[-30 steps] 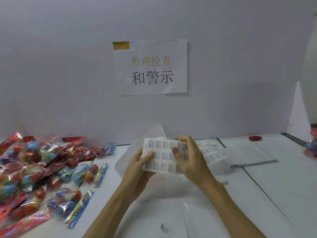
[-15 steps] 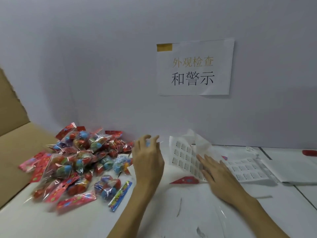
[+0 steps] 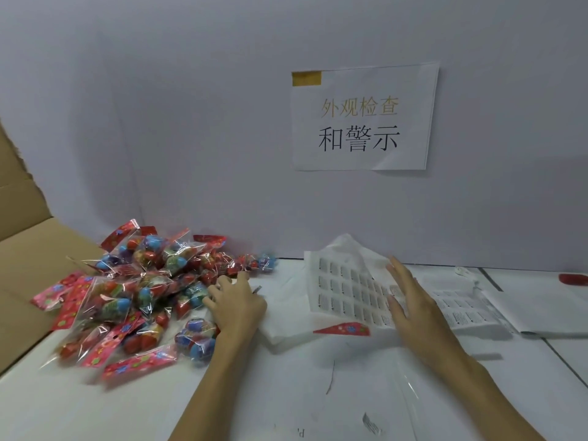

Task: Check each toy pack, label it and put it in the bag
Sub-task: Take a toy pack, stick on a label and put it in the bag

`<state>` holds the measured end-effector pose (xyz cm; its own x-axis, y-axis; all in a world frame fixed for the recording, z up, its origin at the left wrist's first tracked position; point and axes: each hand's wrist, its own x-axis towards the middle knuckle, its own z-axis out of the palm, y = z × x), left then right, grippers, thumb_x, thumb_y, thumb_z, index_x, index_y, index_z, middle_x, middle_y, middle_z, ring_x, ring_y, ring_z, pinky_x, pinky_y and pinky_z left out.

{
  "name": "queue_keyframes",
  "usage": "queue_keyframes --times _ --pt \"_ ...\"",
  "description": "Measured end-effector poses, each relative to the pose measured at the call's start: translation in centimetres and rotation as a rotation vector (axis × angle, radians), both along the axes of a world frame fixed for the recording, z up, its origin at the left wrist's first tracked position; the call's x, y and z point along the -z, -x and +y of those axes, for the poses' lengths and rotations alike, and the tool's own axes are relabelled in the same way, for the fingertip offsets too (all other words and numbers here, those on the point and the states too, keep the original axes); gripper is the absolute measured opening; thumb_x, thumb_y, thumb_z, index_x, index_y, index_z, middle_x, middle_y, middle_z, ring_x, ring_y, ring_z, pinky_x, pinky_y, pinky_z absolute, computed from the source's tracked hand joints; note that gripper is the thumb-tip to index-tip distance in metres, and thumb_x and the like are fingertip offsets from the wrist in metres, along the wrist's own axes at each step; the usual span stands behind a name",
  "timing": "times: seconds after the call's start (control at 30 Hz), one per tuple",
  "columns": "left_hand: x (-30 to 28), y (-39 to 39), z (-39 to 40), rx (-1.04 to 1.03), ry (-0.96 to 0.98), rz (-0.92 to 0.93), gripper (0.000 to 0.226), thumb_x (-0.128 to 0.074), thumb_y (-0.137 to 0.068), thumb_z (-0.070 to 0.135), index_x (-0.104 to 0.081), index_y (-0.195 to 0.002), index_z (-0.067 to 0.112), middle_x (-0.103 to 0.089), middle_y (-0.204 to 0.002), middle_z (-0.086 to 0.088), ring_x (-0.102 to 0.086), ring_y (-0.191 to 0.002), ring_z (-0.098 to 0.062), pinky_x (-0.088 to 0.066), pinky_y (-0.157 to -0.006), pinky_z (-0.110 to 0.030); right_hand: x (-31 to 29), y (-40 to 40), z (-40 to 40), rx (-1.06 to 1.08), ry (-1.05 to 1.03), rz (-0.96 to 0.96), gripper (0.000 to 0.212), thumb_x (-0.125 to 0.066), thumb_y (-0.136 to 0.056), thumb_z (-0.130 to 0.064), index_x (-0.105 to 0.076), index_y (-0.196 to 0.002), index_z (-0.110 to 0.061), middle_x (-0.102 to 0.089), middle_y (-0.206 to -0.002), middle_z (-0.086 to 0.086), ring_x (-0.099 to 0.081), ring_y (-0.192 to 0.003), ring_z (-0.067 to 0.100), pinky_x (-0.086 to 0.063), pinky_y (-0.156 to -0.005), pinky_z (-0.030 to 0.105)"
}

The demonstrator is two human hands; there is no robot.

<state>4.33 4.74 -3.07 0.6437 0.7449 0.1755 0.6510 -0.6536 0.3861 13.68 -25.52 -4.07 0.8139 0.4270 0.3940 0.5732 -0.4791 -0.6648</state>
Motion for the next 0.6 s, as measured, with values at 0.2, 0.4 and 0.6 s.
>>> queue_keyframes --times 0.2,0.4,0.6 --pt "-1.2 -0.1 -0.7 0.095 -0.009 -0.594 0.040 -0.064 -0.096 0.016 -0.058 -0.134 0.007 -0.055 -0.134 -0.014 -0.049 -0.121 -0.031 -0.042 -0.107 -0.049 -2.0 2.8 1.1 -0.031 -0.239 -0.300 0.028 -0.048 -0.108 -0.029 -0.051 -0.135 -0.036 -0.060 -0.133 -0.021 -0.055 -0.125 -0.006 -0.044 -0.095 0.003" --pt "-2.7 -0.2 -2.3 0.327 0.095 -1.040 0.041 -0.062 -0.098 0.016 -0.044 -0.136 0.018 -0.052 -0.125 0.001 -0.058 -0.107 -0.018 -0.058 -0.095 -0.040 -0.8 3.3 2.1 -0.249 0.033 -0.195 0.022 -0.058 -0.103 -0.033 -0.075 -0.117 -0.033 -0.057 -0.122 -0.019 -0.054 -0.123 0.005 -0.043 -0.103 0.020" --pt "-4.0 0.5 -4.3 0.527 0.272 -1.336 0.022 -0.042 -0.105 0.020 -0.047 -0.123 0.032 -0.057 -0.142 0.003 -0.059 -0.126 -0.020 -0.052 -0.103 -0.033 0.7 2.1 2.2 -0.226 0.412 -0.050 0.039 -0.039 -0.111 -0.043 -0.051 -0.148 -0.044 -0.039 -0.150 -0.030 -0.031 -0.143 -0.005 -0.016 -0.117 0.018"
